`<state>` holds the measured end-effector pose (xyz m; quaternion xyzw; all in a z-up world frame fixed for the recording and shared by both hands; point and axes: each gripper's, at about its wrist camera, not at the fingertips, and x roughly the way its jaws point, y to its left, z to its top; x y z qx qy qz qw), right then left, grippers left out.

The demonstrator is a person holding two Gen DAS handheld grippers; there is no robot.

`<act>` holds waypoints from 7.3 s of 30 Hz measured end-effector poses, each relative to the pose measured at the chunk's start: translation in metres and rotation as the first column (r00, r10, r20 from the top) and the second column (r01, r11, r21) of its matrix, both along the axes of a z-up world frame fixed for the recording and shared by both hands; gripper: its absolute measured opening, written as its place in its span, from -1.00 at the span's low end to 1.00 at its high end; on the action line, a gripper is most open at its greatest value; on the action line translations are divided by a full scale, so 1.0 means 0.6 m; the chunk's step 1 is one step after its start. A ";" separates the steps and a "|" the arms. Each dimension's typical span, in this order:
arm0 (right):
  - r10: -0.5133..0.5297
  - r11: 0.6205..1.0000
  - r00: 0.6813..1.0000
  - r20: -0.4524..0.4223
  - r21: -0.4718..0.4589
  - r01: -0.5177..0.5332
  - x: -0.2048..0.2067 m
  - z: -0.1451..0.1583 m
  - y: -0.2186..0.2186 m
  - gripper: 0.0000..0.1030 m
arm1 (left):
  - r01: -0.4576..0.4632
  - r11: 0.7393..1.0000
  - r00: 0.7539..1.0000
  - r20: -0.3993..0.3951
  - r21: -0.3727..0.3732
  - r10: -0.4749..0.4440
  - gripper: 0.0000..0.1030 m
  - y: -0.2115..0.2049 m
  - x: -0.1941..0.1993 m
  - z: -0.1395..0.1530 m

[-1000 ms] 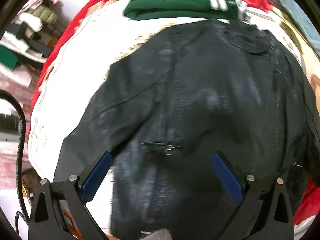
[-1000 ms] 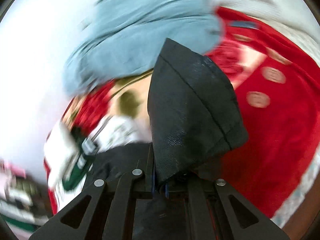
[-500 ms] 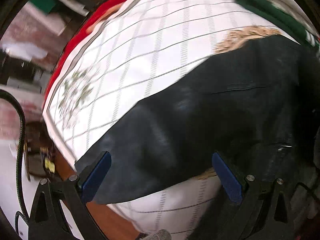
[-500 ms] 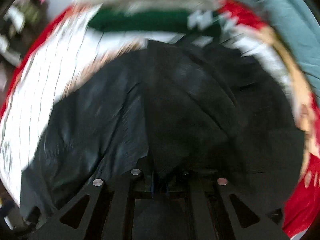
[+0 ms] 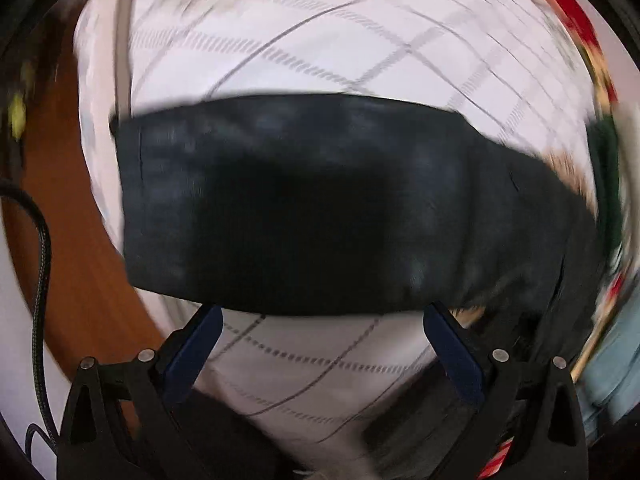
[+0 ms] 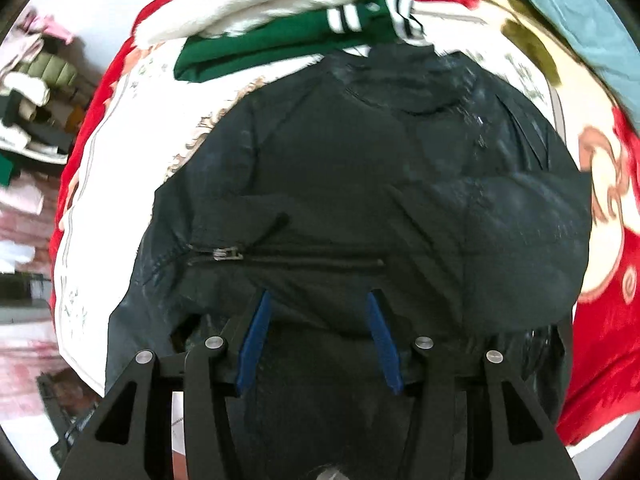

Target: Fold large clothes

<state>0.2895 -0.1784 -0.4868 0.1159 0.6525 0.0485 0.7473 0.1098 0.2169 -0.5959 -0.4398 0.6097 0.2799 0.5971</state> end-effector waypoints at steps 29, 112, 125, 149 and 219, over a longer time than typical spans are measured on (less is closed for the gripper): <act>0.067 0.995 0.995 -0.075 0.073 -0.062 0.011 -0.047 0.050 0.01 | -0.487 0.866 0.863 0.211 0.111 0.459 0.51 0.106 -0.021 -0.035; -0.527 0.847 0.850 0.015 0.094 0.524 -0.026 -0.039 -0.425 0.40 | 0.726 0.471 0.631 -0.215 0.500 -0.745 0.99 -0.375 0.238 0.037; -0.382 0.898 0.904 -0.190 0.155 0.412 0.009 -0.196 -0.410 0.69 | 0.714 0.445 0.648 -0.270 0.540 -0.712 1.00 -0.369 0.294 -0.005; -0.236 0.963 0.960 -0.153 0.093 0.251 0.024 -0.157 -0.308 -0.37 | 0.673 0.501 0.693 -0.227 0.544 -0.684 1.00 -0.317 0.293 0.061; -0.337 0.941 0.923 0.185 0.102 0.323 -0.012 0.032 -0.327 -0.69 | 0.657 0.443 0.636 -0.133 0.610 -0.760 1.00 -0.344 0.377 0.154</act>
